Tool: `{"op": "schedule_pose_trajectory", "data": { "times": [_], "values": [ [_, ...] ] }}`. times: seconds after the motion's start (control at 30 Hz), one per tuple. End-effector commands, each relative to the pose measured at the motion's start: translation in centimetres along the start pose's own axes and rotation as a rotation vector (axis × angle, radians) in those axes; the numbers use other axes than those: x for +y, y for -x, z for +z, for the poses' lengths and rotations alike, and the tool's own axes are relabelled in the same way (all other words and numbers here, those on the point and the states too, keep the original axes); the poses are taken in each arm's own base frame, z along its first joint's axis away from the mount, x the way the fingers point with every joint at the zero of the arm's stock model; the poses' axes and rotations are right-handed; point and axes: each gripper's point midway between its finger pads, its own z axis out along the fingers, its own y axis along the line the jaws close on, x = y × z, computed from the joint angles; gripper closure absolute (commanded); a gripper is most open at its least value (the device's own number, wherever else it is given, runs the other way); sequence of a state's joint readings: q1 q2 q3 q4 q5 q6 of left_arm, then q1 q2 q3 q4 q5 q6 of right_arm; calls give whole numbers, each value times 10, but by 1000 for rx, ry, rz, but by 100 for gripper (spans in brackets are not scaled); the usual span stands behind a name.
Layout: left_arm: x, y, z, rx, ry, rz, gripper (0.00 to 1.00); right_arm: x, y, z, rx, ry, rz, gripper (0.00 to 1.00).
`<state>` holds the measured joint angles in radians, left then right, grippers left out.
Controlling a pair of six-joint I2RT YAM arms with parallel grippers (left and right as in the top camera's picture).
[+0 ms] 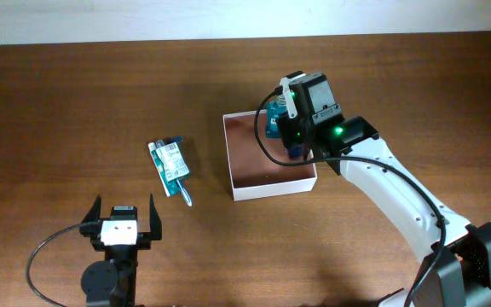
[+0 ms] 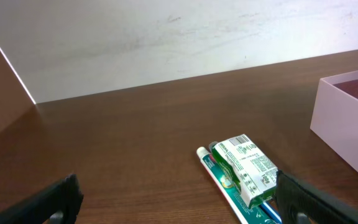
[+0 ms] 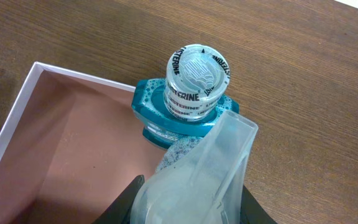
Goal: Pack container
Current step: 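Carry soap bottle over the box and lower beside the Listerine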
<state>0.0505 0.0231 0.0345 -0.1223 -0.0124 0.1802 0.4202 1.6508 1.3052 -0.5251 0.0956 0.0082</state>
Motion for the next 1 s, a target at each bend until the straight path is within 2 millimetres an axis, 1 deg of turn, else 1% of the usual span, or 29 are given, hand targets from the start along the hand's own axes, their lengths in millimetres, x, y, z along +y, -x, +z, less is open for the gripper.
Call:
{"op": "schedule_pose_trajectory", "data": {
  "times": [0.0, 0.23, 0.27, 0.33, 0.4, 0.47, 0.8, 0.97],
  "values": [
    [0, -1, 0, -2, 2, 17, 1, -4, 13, -2, -35, -15, 14, 75],
    [0, -1, 0, -2, 2, 17, 1, -3, 9, 4, -18, -15, 12, 74],
    [0, -1, 0, -2, 2, 17, 1, -3, 9, 4, -17, -15, 12, 68],
    [0, -1, 0, -2, 2, 17, 0, -3, 8, 4, -12, -15, 11, 61],
    [0, -1, 0, -2, 2, 17, 1, -3, 6, 4, -8, -15, 11, 56],
    [0, -1, 0, -2, 2, 17, 1, -3, 6, 4, -4, -15, 10, 54],
    [0, -1, 0, -2, 2, 17, 1, -3, 4, 2, 3, -14, 9, 51],
    [0, -1, 0, -2, 2, 17, 1, -4, 6, -11, -7, -14, 10, 51]
  ]
}}
